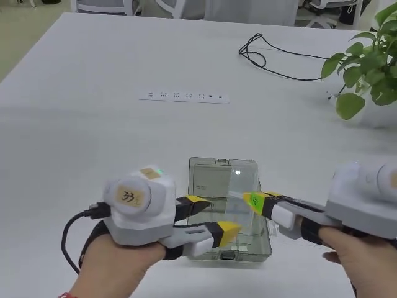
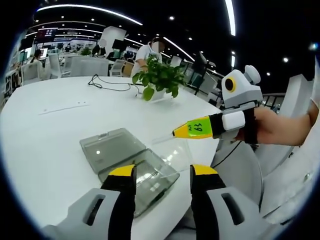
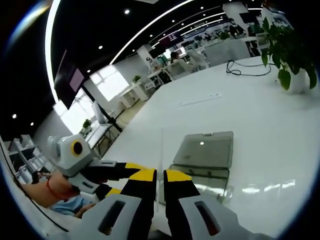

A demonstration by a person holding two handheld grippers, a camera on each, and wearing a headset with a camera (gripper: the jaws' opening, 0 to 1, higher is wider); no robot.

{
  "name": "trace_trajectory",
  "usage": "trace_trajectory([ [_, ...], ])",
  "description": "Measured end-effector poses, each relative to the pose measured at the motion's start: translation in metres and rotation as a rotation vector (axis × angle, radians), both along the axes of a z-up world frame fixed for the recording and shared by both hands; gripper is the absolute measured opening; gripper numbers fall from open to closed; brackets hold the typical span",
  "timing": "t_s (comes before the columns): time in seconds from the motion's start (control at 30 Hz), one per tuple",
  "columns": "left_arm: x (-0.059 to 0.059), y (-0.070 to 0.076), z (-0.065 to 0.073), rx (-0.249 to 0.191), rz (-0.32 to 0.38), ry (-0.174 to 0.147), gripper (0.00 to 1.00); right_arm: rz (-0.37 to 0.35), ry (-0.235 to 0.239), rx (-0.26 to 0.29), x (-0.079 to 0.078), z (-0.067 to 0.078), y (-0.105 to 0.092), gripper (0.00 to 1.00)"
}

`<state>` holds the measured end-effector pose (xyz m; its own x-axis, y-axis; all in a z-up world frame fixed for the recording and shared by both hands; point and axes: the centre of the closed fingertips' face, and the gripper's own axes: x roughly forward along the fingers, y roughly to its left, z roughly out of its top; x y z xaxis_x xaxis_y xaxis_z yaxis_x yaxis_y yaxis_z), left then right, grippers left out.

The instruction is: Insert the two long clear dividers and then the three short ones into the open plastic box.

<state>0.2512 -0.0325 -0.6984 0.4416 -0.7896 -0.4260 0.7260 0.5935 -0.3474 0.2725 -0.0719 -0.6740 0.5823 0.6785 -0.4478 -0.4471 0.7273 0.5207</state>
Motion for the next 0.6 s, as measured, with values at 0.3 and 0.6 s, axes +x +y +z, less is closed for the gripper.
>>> trace_trajectory([
  [0.3,-0.003,0.012,-0.006,0.035,-0.060,-0.047,0.51,-0.002,0.018,-0.017,0.008,0.004,-0.003,0.07],
  [0.6,-0.002,0.026,-0.015,0.078,-0.109,-0.070,0.64,-0.014,0.068,-0.048,0.017,0.002,-0.010,0.07],
])
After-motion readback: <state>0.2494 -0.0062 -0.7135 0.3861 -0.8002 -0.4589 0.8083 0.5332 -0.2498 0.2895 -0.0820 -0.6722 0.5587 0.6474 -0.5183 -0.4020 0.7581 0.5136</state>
